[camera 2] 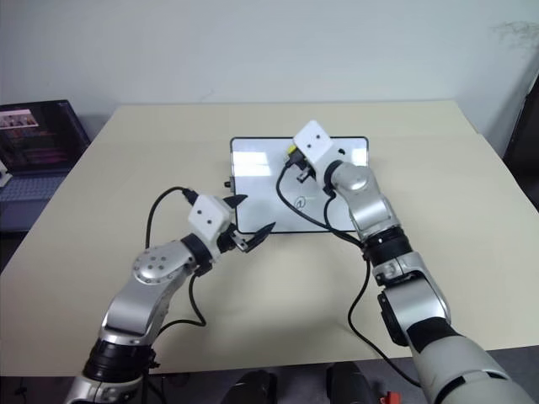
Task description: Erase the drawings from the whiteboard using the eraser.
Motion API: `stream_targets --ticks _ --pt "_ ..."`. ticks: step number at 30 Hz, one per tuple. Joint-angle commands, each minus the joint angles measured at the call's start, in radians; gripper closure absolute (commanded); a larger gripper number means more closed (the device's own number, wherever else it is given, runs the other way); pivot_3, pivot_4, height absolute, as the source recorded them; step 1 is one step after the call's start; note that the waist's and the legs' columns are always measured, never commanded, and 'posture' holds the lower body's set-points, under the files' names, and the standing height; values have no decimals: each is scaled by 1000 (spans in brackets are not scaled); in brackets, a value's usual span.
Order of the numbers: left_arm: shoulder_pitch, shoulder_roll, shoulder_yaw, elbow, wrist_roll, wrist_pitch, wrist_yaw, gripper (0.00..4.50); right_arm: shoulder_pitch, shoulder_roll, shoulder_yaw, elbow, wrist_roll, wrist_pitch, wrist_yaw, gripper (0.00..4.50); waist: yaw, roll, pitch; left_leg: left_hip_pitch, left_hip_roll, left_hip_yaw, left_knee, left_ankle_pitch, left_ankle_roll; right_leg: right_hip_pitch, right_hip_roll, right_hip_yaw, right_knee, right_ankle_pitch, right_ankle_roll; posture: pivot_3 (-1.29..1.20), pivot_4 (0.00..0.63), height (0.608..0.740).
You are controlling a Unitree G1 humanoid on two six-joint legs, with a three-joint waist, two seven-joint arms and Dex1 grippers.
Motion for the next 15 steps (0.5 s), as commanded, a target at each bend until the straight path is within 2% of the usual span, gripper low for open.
stream_targets --ticks 1,15 --pt "-4 -3 14 -46 -1 -10 9 0 -48 -4 -4 9 -10 -34 -10 3503 0 0 0 0 0 0 0 0 0 0 0 0 0 0 0 0 150 740" --pt "-14 -7 5 -39 -3 -13 3 0 -1 -21 0 -27 -9 17 23 3503 0 0 0 0 0 2 0 0 0 0 0 0 1 0 0 0 150 740"
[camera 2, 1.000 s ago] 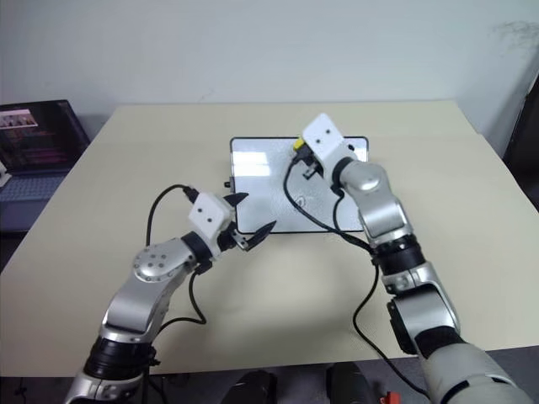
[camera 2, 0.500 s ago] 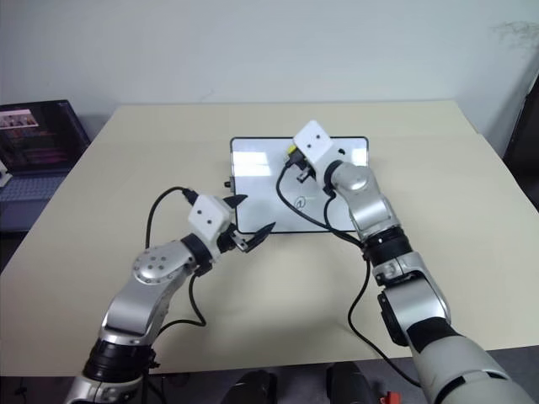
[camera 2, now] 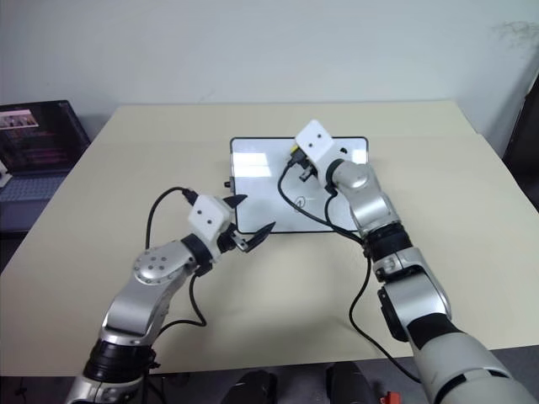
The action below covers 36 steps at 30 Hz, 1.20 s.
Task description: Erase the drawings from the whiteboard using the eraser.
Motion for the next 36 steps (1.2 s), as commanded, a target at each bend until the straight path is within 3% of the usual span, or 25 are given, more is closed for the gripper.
stream_targets --ticks 1,9,19,29,36 --pt "-14 -3 8 -39 -3 -13 1 0 22 -12 -7 -64 3 41 10 3503 0 0 0 0 0 0 0 0 0 0 0 0 0 0 0 0 150 740" --pt "0 -7 10 -48 -4 -12 7 0 94 -43 -13 -159 11 132 25 3503 1 0 0 1 0 0 1 0 1 1 0 0 1 0 0 0 150 740" --pt "-8 -8 9 -32 -5 -20 2 0 83 -47 -37 -201 26 147 8 3503 1 0 0 1 0 0 2 -1 2 2 0 0 2 0 0 0 150 740" --pt "14 -3 11 -52 -11 -13 -6 0 208 -153 -36 -522 108 336 151 3503 2 0 0 0 0 0 1 -1 2 1 0 0 0 0 0 0 150 740" --pt "16 2 8 -50 -16 -9 -24 0 318 -211 -29 -634 113 423 167 3503 1 0 0 1 0 1 1 -1 2 1 0 0 0 0 0 0 150 740"
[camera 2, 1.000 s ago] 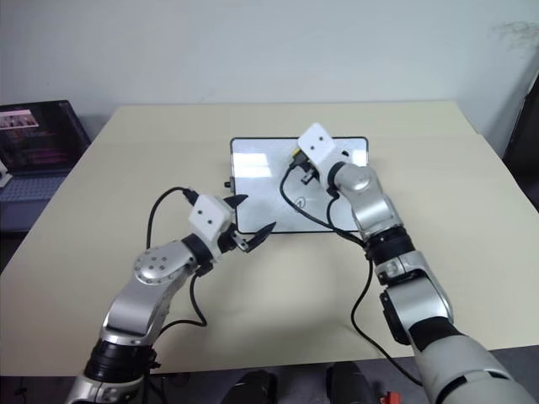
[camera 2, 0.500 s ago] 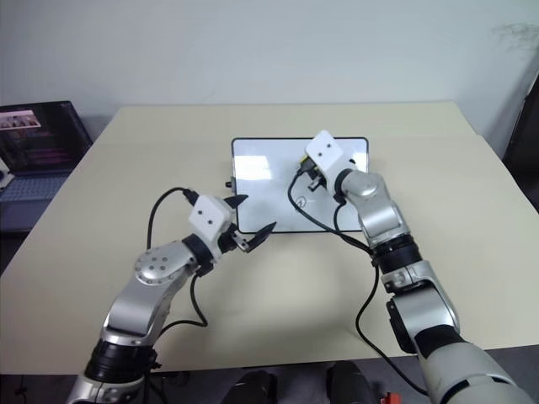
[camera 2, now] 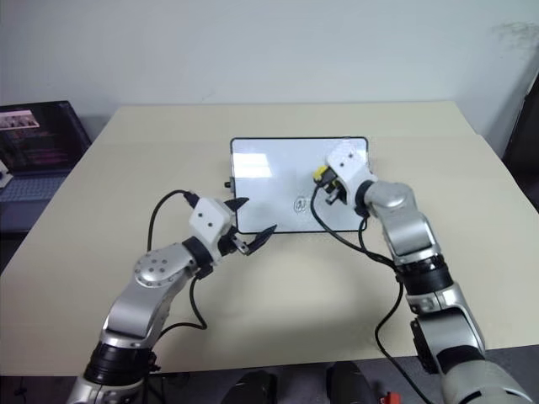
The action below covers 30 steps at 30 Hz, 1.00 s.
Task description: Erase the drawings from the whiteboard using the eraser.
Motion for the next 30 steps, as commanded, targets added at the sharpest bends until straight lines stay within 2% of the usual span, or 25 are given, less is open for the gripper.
stream_targets --ticks 1,18,22,30 --pt "-2 2 5 -41 -9 -10 -7 0 17 -11 -5 -77 14 26 6 3503 -1 0 0 0 0 0 0 0 0 0 0 0 0 0 0 0 150 740" --pt "-2 -2 2 -37 -4 -9 -15 0 -2 21 1 -67 7 -2 -32 3503 -1 0 0 0 0 0 0 0 -1 0 0 0 0 0 0 0 150 740" --pt "1 -3 -1 -40 -4 -7 -15 0 -4 87 23 -47 -8 -120 -80 3503 -2 0 0 0 1 1 0 0 -1 0 0 0 0 0 0 0 150 740" --pt "-6 -6 -9 -48 1 -1 -9 0 16 185 156 140 -90 -415 -117 3503 -1 0 0 1 0 1 0 1 -2 0 0 0 0 0 0 0 150 740"
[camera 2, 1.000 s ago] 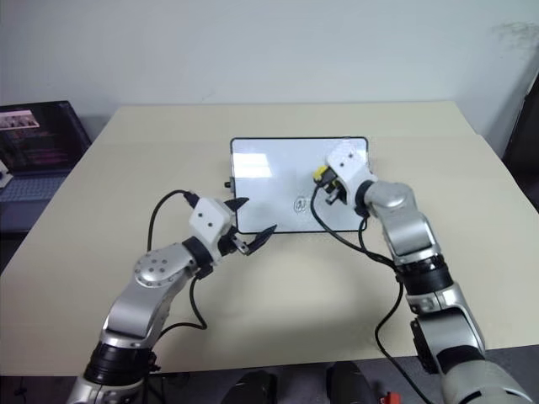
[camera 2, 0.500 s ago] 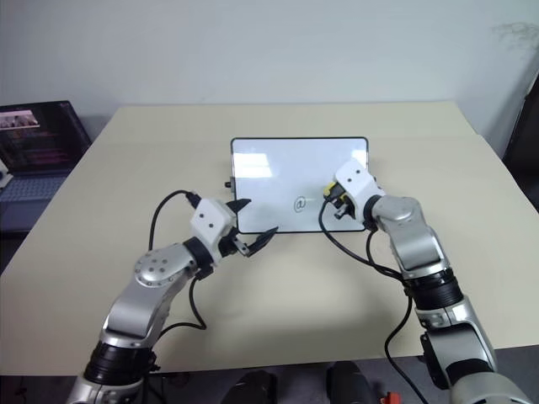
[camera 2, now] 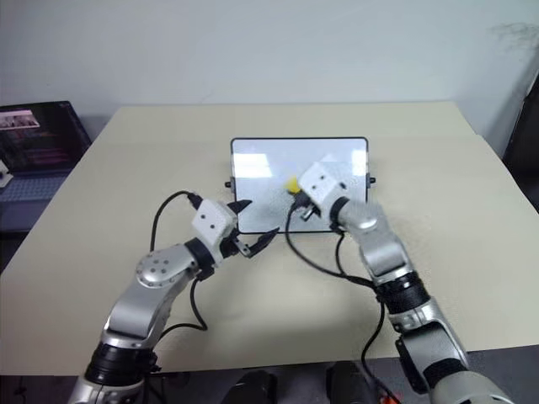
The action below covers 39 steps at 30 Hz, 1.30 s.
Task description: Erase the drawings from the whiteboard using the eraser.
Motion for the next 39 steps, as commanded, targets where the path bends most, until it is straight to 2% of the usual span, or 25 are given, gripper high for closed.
stream_targets --ticks 1,11,17,30,39 --pt "-6 -2 4 -51 -2 -1 7 0 -22 12 16 31 -27 -104 -12 3503 0 0 0 0 0 0 0 0 0 0 0 0 0 0 0 0 150 740" --pt "20 5 14 -83 0 13 16 0 -73 29 35 203 -110 -199 -59 3503 -2 0 0 0 0 0 0 0 0 0 1 0 1 0 0 0 150 740" --pt "22 5 13 -88 1 16 23 0 -75 -6 24 242 -144 -201 -65 3503 0 0 0 1 0 0 0 0 0 0 1 0 1 0 0 0 150 740" --pt "24 7 15 -89 -3 19 27 0 54 -152 0 139 -155 -157 -7 3503 6 -1 -1 1 -2 -3 8 -2 3 6 1 -2 1 1 1 0 150 740" --pt "18 4 13 -83 -4 20 25 0 86 -213 -22 116 -149 -147 9 3503 5 -1 -1 1 -2 -3 13 -1 4 8 2 -2 2 3 3 0 150 740"
